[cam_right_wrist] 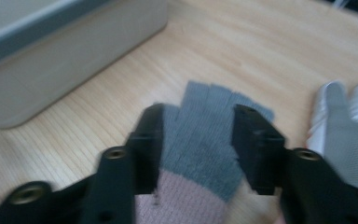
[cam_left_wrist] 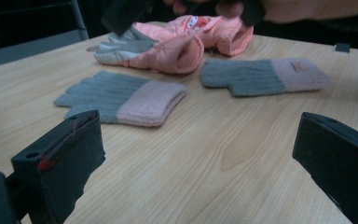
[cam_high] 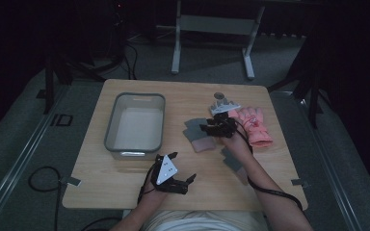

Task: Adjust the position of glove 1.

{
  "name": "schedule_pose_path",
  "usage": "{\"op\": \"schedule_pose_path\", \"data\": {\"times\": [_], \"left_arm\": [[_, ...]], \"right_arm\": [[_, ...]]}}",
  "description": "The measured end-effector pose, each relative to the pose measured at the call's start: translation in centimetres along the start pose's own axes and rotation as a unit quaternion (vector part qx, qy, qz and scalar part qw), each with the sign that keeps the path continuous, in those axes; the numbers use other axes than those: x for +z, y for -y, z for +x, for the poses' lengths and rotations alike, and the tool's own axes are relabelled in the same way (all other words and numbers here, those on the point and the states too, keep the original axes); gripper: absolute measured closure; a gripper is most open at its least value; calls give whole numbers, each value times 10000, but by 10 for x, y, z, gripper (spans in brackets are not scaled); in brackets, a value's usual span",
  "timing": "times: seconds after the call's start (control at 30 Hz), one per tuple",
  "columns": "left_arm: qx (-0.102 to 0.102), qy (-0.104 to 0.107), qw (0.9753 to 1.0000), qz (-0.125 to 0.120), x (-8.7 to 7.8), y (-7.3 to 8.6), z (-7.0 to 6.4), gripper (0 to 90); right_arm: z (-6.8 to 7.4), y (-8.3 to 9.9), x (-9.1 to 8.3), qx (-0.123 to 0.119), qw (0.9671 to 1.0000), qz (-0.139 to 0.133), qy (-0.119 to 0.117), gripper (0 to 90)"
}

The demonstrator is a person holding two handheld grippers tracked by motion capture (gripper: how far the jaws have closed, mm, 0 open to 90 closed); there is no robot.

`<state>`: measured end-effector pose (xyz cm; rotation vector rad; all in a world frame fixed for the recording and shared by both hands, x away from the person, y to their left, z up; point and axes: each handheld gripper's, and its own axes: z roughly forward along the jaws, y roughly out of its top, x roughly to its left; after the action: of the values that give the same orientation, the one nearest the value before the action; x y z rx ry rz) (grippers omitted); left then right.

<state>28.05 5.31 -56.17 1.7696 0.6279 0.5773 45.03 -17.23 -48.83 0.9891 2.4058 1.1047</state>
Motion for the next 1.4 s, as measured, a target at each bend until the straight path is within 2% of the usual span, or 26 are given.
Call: {"op": "schedule_pose_path", "data": {"times": [0.1,0.2,0.27,0.43,0.53,0.7,0.77,0.83,1.0,1.17,1.2,1.27,1.4], "left_arm": [[-45,-12,10000,-70,-2,-1,2,13],[-49,-71,9999,-75,-3,-1,3,13],[-66,-90,9999,-95,-4,-2,3,13],[-59,-59,9999,-92,-5,-2,4,13],[-64,-56,9999,-108,-5,-2,5,13],[-84,-67,9999,-109,-6,-2,4,13],[-103,-33,9999,-122,-6,-2,4,13],[-111,77,9998,-178,-6,-2,4,13],[-138,43,9996,-253,-8,-3,5,13],[-133,28,9997,-215,-6,-2,6,13],[-137,27,9997,-219,-6,-2,6,13],[-132,8,9997,-206,-6,-1,7,13],[-193,-13,9996,-198,-4,0,8,13]], "right_arm": [[-3,2,13,117,9993,224,-261,611],[-6,4,24,73,9989,395,-228,607],[-7,5,30,59,9988,484,-106,586],[-12,5,45,-151,9978,642,-89,606],[-12,5,54,-352,9961,805,-73,614],[-13,11,69,-396,9930,1114,-77,636],[-15,10,70,-334,9928,1138,-162,669],[-14,8,71,-326,9918,1229,-124,719],[-11,5,72,-334,9908,1309,-117,819],[-12,0,72,-90,9890,1471,-130,851],[-12,-1,71,22,9889,1479,-114,854],[-11,-4,65,120,9899,1409,-51,856],[-5,-12,43,195,9937,1106,44,856]]}}
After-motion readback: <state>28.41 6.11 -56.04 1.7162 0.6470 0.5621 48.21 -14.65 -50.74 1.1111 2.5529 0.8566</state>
